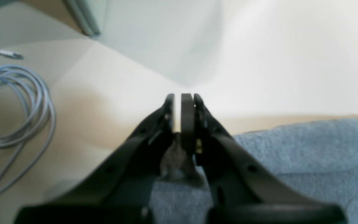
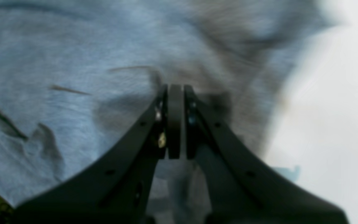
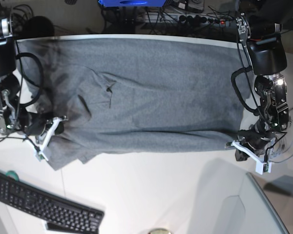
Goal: Layout the t-shirt on the table in an organized manner, then fold the t-shirt properly
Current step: 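Grasp the t-shirt hem corners with both grippers and pull them apart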
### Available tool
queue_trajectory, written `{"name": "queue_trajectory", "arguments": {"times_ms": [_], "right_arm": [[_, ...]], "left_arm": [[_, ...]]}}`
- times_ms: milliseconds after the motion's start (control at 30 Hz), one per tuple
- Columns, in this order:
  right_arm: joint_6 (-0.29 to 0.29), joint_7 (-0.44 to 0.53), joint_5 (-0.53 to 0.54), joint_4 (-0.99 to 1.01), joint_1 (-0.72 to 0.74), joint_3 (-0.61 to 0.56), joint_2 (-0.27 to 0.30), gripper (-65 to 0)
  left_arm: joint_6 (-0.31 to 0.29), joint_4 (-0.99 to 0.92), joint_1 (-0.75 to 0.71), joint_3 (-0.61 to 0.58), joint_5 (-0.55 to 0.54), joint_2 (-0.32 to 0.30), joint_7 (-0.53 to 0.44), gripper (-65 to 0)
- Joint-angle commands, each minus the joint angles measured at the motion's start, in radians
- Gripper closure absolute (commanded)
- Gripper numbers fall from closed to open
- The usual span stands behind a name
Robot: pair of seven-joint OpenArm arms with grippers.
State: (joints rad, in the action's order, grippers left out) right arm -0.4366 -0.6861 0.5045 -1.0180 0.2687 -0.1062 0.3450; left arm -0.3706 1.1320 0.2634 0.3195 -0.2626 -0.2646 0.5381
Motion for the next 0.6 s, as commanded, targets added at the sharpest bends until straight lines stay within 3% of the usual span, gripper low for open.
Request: {"name": "queue_trajectory", "arguments": {"times_ms": [0, 200, 367, 567], "right_arm": [[0.005, 0.035, -0.022, -0.003, 0.033, 0.015, 0.015, -0.9], [0.005, 0.053, -0.182, 0.003, 0.028, 0.032, -0.033, 0.0], [0.005, 0.052, -0.283, 0.057, 0.027, 0.159, -0.037, 0.0], [0.005, 0.053, -0.476, 0.057, 0.028, 0.279, -0.037, 0.0]], "left_arm": [[-0.001, 0.016, 0.026, 0.002, -0.010, -0.014, -0.022, 0.0], [-0.001, 0.013, 0.021, 0.007, -0.008, -0.015, -0.022, 0.0], [-0.001, -0.004, 0.024, 0.007, -0.010, -0.020, -0.022, 0.0], [-0.001, -0.010, 0.026, 0.007, -0.008, -0.020, -0.022, 0.0]]}}
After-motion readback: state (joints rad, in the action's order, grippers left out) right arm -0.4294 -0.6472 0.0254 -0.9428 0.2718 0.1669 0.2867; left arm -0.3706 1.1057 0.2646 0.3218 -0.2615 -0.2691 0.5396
